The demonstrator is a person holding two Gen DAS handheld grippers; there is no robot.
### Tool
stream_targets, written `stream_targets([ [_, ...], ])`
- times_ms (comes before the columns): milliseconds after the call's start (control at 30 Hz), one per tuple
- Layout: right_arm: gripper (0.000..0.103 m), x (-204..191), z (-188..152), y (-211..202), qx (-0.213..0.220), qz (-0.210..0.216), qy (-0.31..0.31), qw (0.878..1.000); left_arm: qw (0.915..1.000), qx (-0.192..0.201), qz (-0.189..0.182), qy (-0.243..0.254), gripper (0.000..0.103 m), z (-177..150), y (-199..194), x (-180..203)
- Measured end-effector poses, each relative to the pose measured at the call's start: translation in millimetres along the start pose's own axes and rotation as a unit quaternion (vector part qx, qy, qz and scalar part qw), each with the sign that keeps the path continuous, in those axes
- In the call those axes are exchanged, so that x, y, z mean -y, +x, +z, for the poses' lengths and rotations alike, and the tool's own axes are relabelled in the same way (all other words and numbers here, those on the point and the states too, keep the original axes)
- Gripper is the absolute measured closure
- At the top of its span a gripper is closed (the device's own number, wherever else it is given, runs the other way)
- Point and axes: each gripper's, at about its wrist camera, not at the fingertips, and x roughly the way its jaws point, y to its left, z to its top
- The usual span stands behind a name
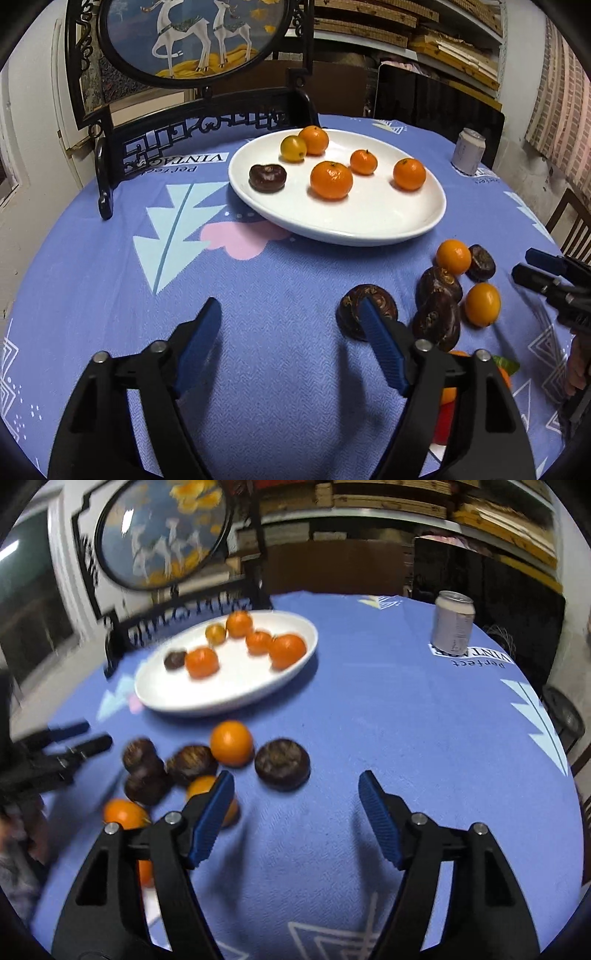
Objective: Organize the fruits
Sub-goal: 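Grasp another brown date with the left gripper while the right gripper grasps a dark round dried fruit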
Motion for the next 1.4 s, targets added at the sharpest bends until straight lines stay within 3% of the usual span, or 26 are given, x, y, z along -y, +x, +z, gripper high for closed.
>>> stream_targets([
  [133, 0.041, -1.7, -3.1, 11.0, -0.008, -0.006, -0.009, 1.000, 1.0000, 0.002, -0.007, -0.004, 0.021, 1.1, -1.9, -1.9],
  [500, 0.048, -9.5, 8.7, 38.0, -0.020, 0.001, -0.002, 1.000, 0.9998, -0.008, -0.011, 0.015, 0.020, -0.7, 2.0, 7.8],
  [600, 0.060, -6.2, 11.4, 43.5, -0.028, 0.007, 0.011, 1.000, 0.9996, -0.014, -0.011, 0.024, 0.020, -2.4, 4.9, 11.8],
  [1133, 0.060, -1.3, 11.3, 45.5, -0.040, 0.023, 0.030, 0.998, 0.9964, -0.024, -0.011, 0.081, 0.020, -1.3, 26.3, 40.4],
  [1267, 0.060, -1.5, 11.4, 45.1, -0.041, 0.022, 0.033, 0.998, 0.9959, -0.055, -0.038, 0.060, 0.020, 2.0, 41.5, 37.3],
  [1400, 0.060, 1.4, 10.2, 43.6, -0.041, 0.023, 0.039, 0.998, 0.9965, -0.054, -0.048, 0.040, 0.021, -0.8, 37.6, 26.2],
])
